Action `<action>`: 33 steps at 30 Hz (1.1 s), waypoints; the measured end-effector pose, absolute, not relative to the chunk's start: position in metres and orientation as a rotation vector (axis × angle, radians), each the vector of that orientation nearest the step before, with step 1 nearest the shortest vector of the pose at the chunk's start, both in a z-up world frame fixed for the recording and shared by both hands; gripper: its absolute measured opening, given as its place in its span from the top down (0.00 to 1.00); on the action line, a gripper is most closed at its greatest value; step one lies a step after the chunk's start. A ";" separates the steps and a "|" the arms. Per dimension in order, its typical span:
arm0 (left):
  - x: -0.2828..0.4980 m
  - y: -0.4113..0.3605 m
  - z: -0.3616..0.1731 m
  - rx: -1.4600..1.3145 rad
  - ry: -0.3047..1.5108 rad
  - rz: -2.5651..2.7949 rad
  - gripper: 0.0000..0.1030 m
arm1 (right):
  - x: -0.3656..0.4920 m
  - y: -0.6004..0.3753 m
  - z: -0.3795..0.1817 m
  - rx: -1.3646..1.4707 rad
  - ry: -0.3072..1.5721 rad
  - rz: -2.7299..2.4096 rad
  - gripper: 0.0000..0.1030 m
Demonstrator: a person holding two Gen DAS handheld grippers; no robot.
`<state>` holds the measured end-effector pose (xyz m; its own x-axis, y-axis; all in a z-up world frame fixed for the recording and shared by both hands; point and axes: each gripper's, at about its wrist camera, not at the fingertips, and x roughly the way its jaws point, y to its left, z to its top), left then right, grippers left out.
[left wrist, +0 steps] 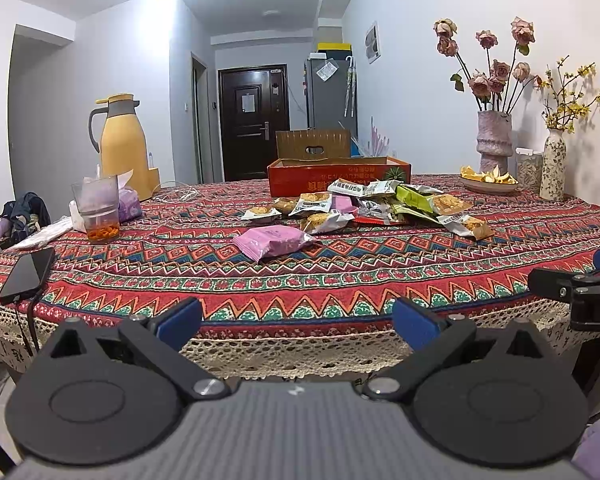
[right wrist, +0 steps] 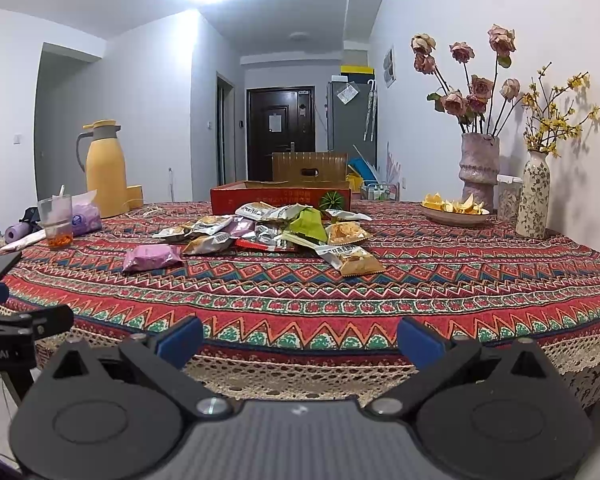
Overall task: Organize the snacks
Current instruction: 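Move both tools toward the snack pile on the table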
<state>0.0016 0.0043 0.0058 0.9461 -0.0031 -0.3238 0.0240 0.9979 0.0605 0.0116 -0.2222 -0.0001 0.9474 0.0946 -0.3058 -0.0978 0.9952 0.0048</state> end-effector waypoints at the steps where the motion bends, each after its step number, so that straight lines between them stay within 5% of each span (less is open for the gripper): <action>1: 0.002 0.004 0.006 0.064 0.330 -0.014 0.00 | 0.012 -0.222 0.000 -0.011 0.311 0.098 0.00; 33: 0.039 0.018 0.010 0.048 0.356 0.040 0.00 | 0.044 -0.232 0.008 0.012 0.309 0.060 0.00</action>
